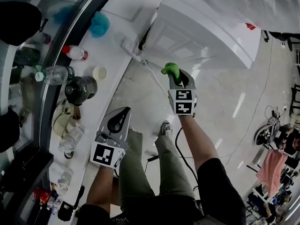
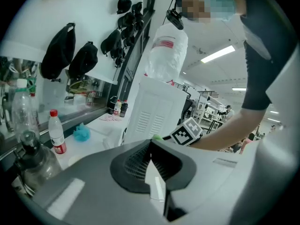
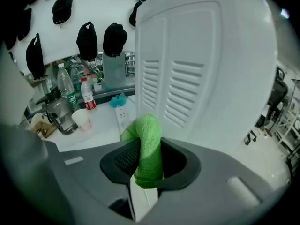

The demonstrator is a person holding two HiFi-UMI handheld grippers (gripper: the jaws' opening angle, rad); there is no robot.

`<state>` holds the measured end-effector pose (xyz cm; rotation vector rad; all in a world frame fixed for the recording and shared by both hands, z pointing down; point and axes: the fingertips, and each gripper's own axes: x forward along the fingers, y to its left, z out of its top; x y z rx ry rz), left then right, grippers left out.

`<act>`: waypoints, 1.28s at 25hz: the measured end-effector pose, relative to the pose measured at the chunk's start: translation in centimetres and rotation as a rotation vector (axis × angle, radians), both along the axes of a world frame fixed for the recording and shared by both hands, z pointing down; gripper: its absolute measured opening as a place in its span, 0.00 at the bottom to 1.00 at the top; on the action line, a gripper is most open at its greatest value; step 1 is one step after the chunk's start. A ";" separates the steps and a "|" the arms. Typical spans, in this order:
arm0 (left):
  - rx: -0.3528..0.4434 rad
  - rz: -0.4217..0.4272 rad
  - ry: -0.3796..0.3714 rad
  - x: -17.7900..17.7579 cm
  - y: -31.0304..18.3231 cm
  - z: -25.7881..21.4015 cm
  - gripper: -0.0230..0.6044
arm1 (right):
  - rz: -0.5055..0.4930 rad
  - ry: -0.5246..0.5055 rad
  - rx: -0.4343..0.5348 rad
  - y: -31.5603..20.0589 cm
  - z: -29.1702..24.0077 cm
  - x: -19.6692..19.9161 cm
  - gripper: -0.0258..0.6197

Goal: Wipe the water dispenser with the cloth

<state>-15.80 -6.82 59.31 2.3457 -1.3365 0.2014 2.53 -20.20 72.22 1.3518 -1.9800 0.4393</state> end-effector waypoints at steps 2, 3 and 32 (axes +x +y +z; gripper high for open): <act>0.000 0.009 -0.008 -1.6 -0.6 0.8 0.04 | -0.015 -0.002 0.015 -1.7 0.6 -2.7 0.22; -0.002 0.012 -0.011 -2.3 -0.9 1.1 0.04 | -0.024 -0.002 0.024 -2.6 0.8 -4.0 0.22; 0.004 0.089 -0.048 -0.1 -1.3 1.1 0.04 | 0.132 0.110 -0.044 -2.2 3.5 6.6 0.22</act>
